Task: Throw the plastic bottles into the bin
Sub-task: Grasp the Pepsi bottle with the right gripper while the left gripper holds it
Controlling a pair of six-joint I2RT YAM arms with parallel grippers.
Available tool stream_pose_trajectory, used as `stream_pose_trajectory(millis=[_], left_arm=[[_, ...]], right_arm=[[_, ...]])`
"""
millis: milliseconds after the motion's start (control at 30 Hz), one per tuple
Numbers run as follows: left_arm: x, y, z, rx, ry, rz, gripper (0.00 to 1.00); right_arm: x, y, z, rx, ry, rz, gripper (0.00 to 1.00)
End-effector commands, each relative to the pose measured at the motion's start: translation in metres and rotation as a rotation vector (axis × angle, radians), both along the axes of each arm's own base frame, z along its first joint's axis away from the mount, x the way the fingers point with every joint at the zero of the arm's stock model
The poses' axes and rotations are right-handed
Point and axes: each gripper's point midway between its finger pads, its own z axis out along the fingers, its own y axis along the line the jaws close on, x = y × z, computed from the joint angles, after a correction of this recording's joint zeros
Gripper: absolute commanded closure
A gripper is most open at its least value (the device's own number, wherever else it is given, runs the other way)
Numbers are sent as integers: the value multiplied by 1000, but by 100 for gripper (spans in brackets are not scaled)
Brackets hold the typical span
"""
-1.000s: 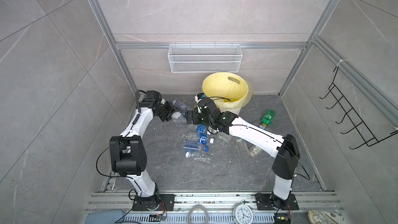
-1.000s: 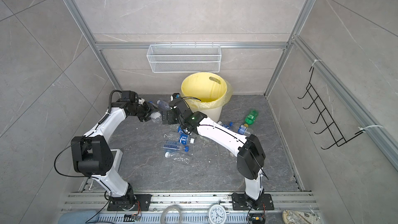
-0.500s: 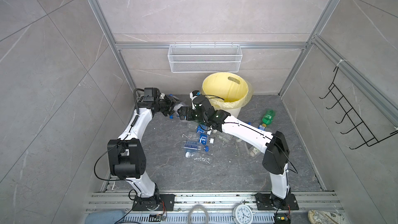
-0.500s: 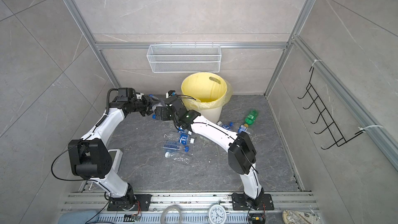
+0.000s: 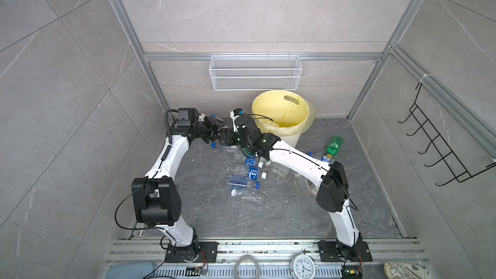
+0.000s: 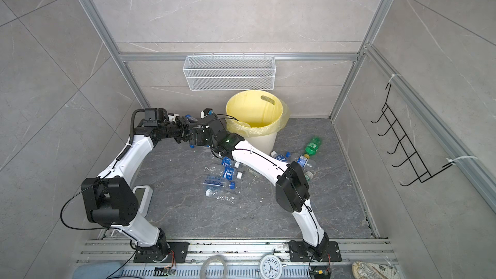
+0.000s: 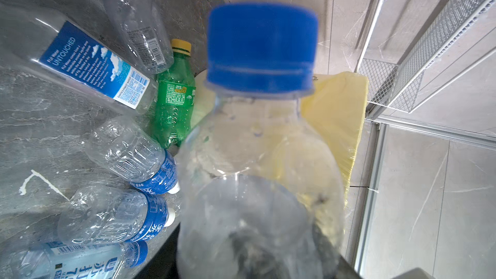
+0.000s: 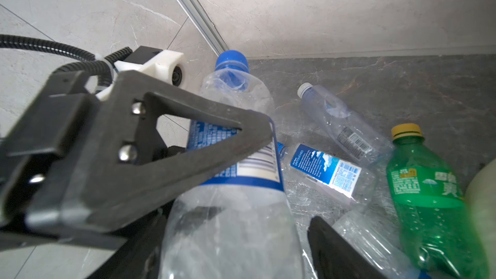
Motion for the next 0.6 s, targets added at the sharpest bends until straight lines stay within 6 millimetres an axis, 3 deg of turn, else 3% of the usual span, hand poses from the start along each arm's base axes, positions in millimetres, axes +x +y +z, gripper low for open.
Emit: stream_pose_trajectory(millis=[0,400,567], left_arm=[[-7,-7,36,-33,-83,-32,47],[-12,-12,50,-43,-109,-48,42],[-9,-11,62,-31,-124,-51,30]], right_arm=[[5,4,-1,-3,1,6,20],[10,-4,4,-22,-2,-8,50],[8,-11,0,-34,15,-28,57]])
